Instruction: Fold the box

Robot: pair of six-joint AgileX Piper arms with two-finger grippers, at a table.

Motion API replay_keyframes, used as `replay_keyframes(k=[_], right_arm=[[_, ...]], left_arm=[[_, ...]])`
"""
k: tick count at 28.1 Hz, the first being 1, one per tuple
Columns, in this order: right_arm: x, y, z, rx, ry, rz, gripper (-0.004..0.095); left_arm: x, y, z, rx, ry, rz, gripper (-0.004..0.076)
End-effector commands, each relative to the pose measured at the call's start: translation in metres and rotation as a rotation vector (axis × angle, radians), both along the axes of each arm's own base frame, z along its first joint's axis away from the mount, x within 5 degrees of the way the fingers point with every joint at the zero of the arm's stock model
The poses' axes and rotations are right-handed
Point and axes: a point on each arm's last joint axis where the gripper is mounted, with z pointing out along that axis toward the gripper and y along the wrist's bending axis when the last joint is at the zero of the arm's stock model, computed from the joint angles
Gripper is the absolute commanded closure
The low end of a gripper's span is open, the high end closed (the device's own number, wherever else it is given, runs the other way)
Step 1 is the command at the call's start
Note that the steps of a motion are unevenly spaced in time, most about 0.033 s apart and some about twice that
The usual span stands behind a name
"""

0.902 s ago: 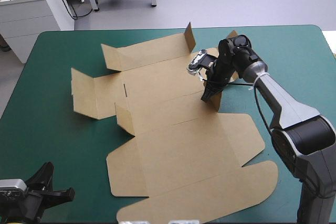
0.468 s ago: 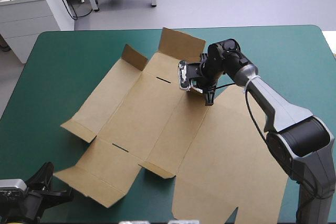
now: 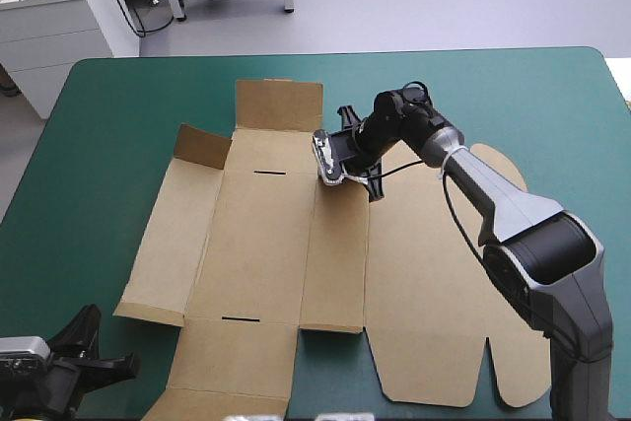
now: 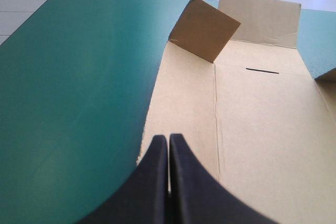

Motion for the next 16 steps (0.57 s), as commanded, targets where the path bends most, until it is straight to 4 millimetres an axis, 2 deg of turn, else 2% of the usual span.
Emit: replay_keyframes(k=[1,5,7,9,14,16], right_arm=[[-0.0022,0.0039,0.0361,0.119,-0.101,-0.011,0.0927],[-0.0013,0.0082,0.0383,0.184,-0.099,-0.029,0.0911],[-0.002,0.0098,0.0388,0.198,-0.094,-0.03,0.0856],[-0.002,0.0098,0.0388,0.198,-0.094,-0.03,0.0755],[-0.0023,0.0096,0.0398,0.216,-0.075,-0.065,0.0411],[-0.0038,0.0089,0.0435,0.25,-0.04,-0.131,0.0289]], left_arm=[[-0.0015,0.0,0.0139,-0.014,-0.103,0.001,0.0732],[-0.0015,0.0,0.0139,-0.014,-0.103,0.001,0.0732],[-0.0015,0.0,0.0139,-0.014,-0.103,0.001,0.0732],[-0.0015,0.0,0.0139,-0.014,-0.103,0.001,0.0732],[-0.0015,0.0,0.0139,-0.014,-0.103,0.001,0.0732],[-0.0015,0.0,0.0139,-0.014,-0.103,0.001,0.0732]])
